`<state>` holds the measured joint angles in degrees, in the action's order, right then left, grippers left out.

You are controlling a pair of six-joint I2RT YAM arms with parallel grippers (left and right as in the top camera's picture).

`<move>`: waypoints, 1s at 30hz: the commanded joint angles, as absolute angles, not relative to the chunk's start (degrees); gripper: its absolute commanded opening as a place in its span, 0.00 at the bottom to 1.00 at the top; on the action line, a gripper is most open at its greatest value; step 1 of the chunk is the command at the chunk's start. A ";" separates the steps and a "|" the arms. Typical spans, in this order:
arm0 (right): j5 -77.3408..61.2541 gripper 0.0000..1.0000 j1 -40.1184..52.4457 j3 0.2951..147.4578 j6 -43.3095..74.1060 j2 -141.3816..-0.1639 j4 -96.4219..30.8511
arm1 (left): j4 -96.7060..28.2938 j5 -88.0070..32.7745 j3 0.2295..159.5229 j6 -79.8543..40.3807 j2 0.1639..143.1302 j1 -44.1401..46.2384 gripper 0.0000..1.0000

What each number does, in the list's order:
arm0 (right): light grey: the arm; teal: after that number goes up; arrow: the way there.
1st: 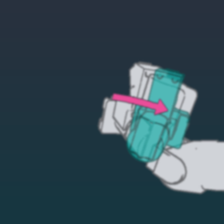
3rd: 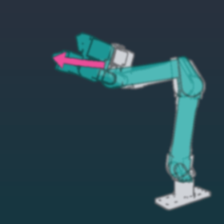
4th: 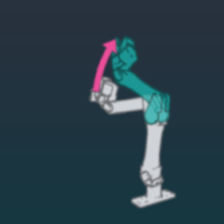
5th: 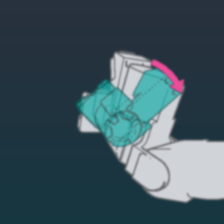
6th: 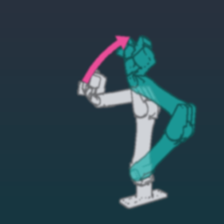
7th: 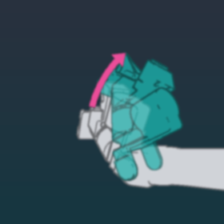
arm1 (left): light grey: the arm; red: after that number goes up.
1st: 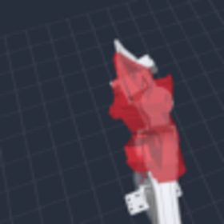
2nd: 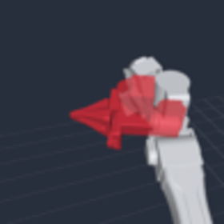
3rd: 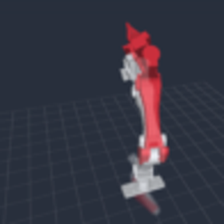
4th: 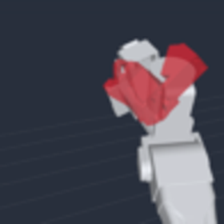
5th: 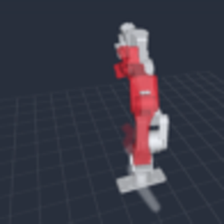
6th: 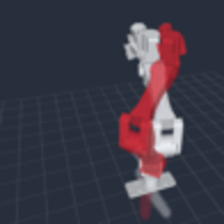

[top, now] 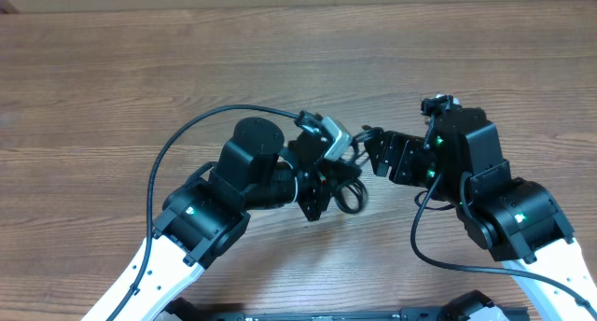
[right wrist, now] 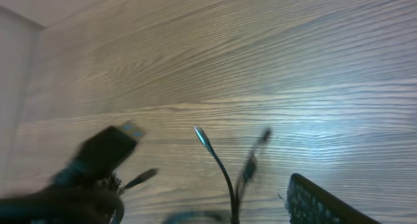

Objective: Untangle cables

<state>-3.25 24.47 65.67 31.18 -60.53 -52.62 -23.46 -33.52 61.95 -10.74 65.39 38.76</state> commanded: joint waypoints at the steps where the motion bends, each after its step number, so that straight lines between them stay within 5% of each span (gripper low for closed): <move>1: 5.48 0.82 24.36 66.61 31.94 -61.19 -53.25 | -22.79 -48.77 62.81 -5.19 64.34 38.65 0.04; 13: 23.14 0.91 24.34 66.61 39.22 -61.84 -61.30 | -28.77 -51.00 62.81 1.34 64.31 35.35 0.04; 30: 9.91 0.98 24.36 66.61 38.94 -61.84 -72.31 | -27.99 -31.86 62.81 -10.92 64.31 35.16 0.04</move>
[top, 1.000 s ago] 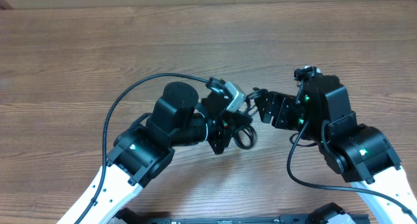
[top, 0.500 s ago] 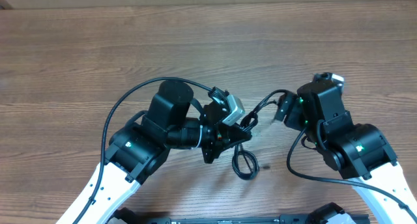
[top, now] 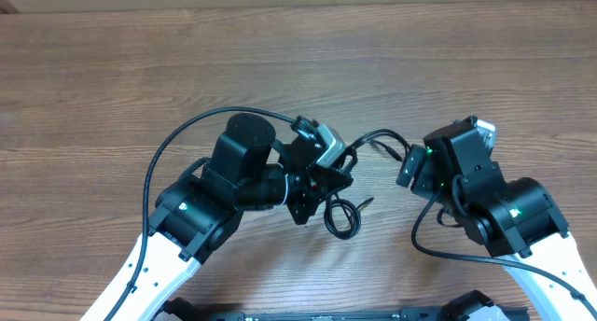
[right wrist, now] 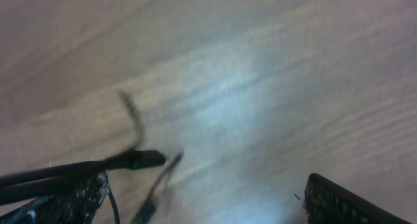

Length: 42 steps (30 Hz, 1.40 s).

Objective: Untangle cables

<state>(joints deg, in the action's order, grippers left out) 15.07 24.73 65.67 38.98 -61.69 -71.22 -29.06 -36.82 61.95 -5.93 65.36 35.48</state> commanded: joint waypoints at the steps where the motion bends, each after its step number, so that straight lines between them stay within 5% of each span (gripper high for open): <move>1: 8.62 0.98 24.36 66.61 38.72 -61.84 -72.93 | -27.62 -31.05 62.78 -12.14 64.31 35.16 0.04; 18: -30.17 0.95 24.36 66.61 10.83 -61.84 -62.87 | -24.40 -19.07 62.78 -29.95 64.34 35.16 0.04; 36: -32.60 0.95 24.36 66.00 2.92 -63.31 -45.56 | -14.55 -22.72 62.78 -62.57 64.36 35.18 0.04; 39: -35.64 0.88 24.38 66.00 2.92 -64.58 -44.23 | -14.70 -22.72 62.78 -66.28 64.38 35.29 0.04; 42: -37.54 0.59 24.38 66.00 2.92 -65.47 -43.33 | -14.66 -22.46 62.78 -67.75 64.38 35.27 0.04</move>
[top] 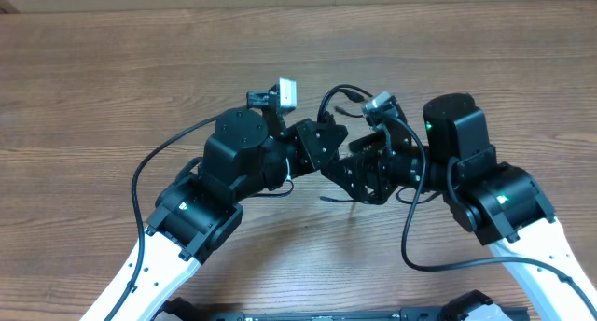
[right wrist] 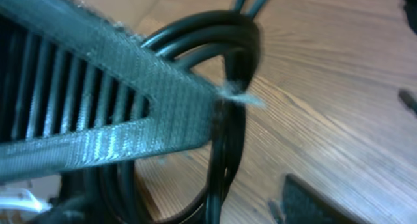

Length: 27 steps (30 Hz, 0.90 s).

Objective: Untangle cables

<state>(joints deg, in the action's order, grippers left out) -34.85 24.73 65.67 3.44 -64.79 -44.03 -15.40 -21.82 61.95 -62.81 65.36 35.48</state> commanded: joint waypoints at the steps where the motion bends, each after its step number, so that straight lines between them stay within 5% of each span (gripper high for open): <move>1: -37.67 0.34 24.38 66.00 2.94 -65.73 -43.46 | -14.66 -22.50 62.78 -67.81 64.38 35.27 0.04; 2: -37.67 0.15 24.38 66.00 2.94 -65.82 -43.77 | -14.57 -22.48 62.78 -67.81 64.38 35.27 0.04; 4: -37.67 0.04 24.38 66.00 2.96 -65.82 -44.23 | -14.52 -22.48 62.78 -67.81 64.38 35.27 0.04; 11: -37.12 0.04 24.36 66.00 3.27 -65.82 -47.00 | -14.55 -21.89 62.78 -67.66 64.36 34.81 0.09; 12: -36.71 0.04 24.36 66.00 3.44 -65.82 -47.42 | -14.59 -21.96 62.78 -66.96 64.31 34.44 0.20; 14: -35.31 0.04 24.36 66.00 4.45 -65.82 -48.42 | -14.74 -22.22 62.78 -63.02 64.29 32.86 0.62; 16: -33.63 0.04 24.36 66.00 5.80 -65.82 -49.82 | -14.94 -23.97 62.78 -58.22 64.25 30.76 0.79; 21: -33.80 0.04 24.36 66.02 5.96 -65.80 -51.81 | -15.27 -33.30 62.78 -43.64 63.57 24.97 1.00; 27: -38.09 0.04 24.36 66.02 5.48 -65.80 -51.94 | -23.20 -36.25 62.78 -26.63 62.22 20.45 1.00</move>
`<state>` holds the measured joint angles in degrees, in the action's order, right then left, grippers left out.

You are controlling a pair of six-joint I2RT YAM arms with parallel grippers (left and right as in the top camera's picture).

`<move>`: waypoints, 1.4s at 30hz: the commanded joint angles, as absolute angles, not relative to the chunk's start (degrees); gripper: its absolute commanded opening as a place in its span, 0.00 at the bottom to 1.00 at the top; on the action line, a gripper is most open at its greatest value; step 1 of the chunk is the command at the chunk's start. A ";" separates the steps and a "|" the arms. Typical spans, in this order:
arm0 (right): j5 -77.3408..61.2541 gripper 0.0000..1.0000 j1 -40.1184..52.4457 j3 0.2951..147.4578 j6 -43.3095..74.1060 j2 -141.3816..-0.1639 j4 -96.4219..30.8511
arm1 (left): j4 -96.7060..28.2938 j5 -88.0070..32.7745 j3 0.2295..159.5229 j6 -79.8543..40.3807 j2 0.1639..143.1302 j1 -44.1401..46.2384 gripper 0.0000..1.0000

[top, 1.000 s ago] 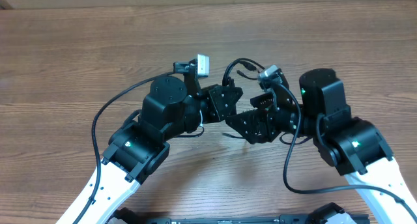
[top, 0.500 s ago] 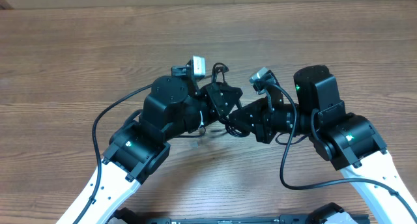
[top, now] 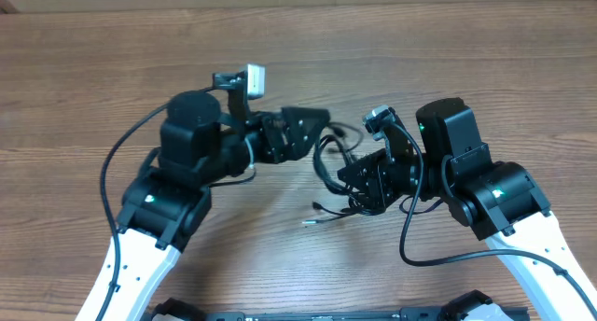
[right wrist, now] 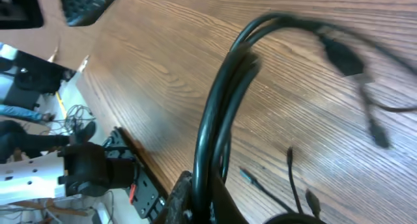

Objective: Untangle cables

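Observation:
A bundle of black cables (top: 328, 158) hangs in loops between the two arms over the wooden table (top: 485, 50). My right gripper (top: 362, 186) is shut on it. In the right wrist view the strands (right wrist: 218, 113) rise from between the fingers (right wrist: 189, 201) and arc to a plug (right wrist: 342, 55). Loose ends (top: 315, 220) trail on the wood below. My left gripper (top: 322, 123) points right just left of the loops. One of its fingers (right wrist: 91, 2) shows apart from the strands. Its jaws are side-on, so their gap is hidden.
The table's front edge (right wrist: 120, 136) runs close below the right gripper, with the arm mount hardware (right wrist: 104, 175) beyond it. The left arm's own supply cable (top: 121, 153) loops beside its elbow. Thin cable tips (right wrist: 290, 159) lie on the wood.
The left arm has drawn back to the left, and its gripper now stands beside the loops instead of against the right gripper. The right gripper still holds the bundle, now a little lower.
The left gripper first held the tangle near the table's middle with the right gripper just beside it. Then the right gripper was further right, with a strand stretched between them. Later both met at the bundle. Now the right gripper holds it and the left has moved off.

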<state>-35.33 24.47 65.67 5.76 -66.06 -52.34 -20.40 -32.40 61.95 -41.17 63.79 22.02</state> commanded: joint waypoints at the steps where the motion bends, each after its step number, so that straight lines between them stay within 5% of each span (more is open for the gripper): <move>1: -38.09 0.04 24.36 66.02 5.48 -65.80 -51.99 | -25.23 -37.21 62.78 -22.61 62.00 19.90 1.00; 26: -44.42 0.04 24.36 66.02 5.26 -65.80 -53.25 | -59.27 -31.83 62.78 32.51 55.96 19.14 1.00; 42: -61.14 0.04 24.36 66.02 1.78 -65.80 -53.30 | -61.06 -28.12 62.76 34.92 56.80 19.14 1.00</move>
<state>-55.83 24.47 65.67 2.72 -66.06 -53.60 -60.93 -28.42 62.17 33.21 56.69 19.73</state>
